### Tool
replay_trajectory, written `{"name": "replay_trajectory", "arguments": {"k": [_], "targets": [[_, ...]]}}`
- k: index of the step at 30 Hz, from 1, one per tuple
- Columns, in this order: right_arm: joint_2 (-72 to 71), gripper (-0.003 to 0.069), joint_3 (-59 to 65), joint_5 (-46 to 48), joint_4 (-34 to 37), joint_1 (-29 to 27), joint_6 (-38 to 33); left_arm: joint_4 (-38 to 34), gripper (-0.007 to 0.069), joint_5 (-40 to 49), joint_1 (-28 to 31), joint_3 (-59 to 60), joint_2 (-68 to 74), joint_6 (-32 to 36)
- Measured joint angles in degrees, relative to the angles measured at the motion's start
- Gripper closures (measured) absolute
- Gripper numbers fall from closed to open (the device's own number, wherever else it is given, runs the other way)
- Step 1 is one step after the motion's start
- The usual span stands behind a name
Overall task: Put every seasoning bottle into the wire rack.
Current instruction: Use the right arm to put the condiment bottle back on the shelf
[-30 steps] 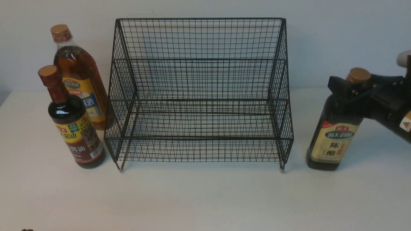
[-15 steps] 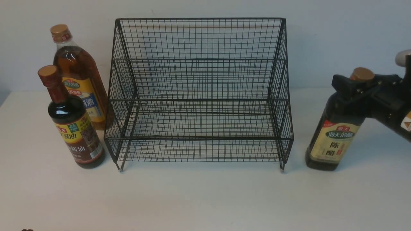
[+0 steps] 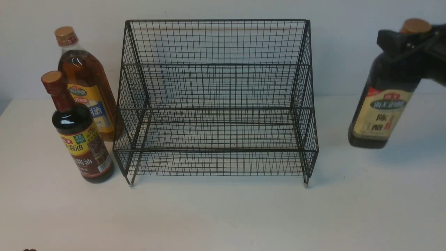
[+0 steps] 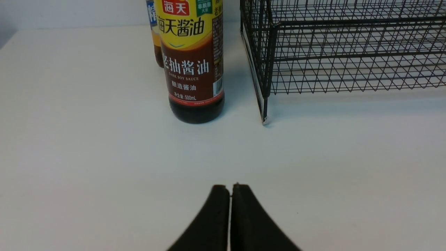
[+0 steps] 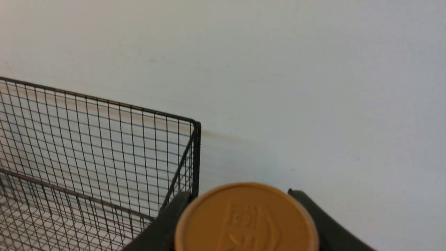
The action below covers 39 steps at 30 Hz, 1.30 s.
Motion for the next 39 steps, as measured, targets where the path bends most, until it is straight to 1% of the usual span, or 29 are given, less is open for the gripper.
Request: {"name": "replay_trajectory", "arguments": {"k": [3,7,10,11,20,28,39], "targets": [[0.00,0.0342,-6.59,4.02,-0.61,2.14,0.67,0.00,0.0629,0.00,0.00,0.00,0.00,0.00],[0.54,0.0342,-14.92,5.95,-0.66,4.44,1.09,0.00,0.0629,0.00,0.00,0.00,0.00,0.00],[2.93,0.0342,-22.65,6.83,-0.66,6.35,2.89,0.00,0.0629,0.00,0.00,0.00,0.00,0.00],[3.13,0.0342,-23.10,6.83,-0.66,6.46,3.05,0.00,0.0629,0.00,0.00,0.00,0.00,0.00],[16.65,0.0343,-41.65,10.05,-0.66,11.69,7.68,0.00,0.0629,0.00,0.00,0.00,0.00,0.00],[28.14,0.0343,-50.99,11.52,-0.83,13.22,8.31,0.00,0.0629,0.00,0.00,0.00,0.00,0.00],[36.60,0.0343,-55.07,12.32,-1.10,13.27,8.31,0.00,0.0629,0.00,0.00,0.00,0.00,0.00]]}}
